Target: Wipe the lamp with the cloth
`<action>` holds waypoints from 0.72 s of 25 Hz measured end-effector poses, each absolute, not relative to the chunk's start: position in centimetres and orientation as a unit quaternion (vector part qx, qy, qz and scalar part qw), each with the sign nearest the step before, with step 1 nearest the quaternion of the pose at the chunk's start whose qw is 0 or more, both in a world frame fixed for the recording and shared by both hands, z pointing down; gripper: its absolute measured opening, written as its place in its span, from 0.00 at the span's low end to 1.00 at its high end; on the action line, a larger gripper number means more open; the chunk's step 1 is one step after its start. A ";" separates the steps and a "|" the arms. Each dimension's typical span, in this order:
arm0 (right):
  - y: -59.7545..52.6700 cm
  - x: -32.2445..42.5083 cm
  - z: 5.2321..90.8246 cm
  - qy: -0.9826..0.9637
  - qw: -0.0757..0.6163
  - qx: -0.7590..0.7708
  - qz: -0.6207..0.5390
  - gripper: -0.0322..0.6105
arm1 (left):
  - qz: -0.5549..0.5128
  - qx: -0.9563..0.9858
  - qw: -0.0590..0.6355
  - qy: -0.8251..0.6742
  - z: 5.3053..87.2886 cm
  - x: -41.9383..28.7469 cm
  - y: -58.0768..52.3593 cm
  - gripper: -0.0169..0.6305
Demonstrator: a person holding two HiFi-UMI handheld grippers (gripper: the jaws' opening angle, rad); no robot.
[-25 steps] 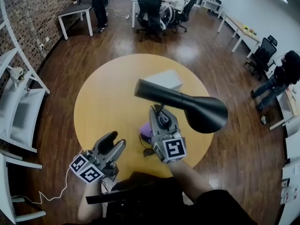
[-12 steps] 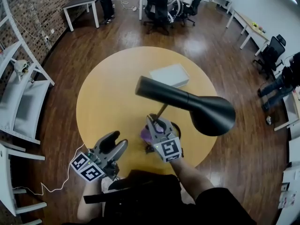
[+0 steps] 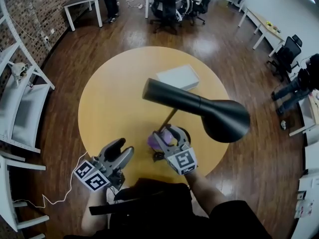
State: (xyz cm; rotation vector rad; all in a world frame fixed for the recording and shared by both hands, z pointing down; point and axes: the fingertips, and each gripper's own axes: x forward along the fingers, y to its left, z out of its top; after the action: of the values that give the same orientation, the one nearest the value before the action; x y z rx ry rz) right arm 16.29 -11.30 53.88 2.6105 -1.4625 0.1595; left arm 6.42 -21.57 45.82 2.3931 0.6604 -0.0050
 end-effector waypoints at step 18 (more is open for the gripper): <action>-12.5 15.7 66.8 -0.461 0.182 0.835 0.239 0.35 | 0.030 0.910 0.320 0.262 47.4 6.2 -20.4 0.35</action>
State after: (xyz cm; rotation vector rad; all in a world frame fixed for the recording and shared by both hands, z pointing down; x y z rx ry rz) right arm 15.71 -12.55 66.84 2.3570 -1.3003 0.6742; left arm 6.18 -20.44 47.39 2.3921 0.6878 0.0779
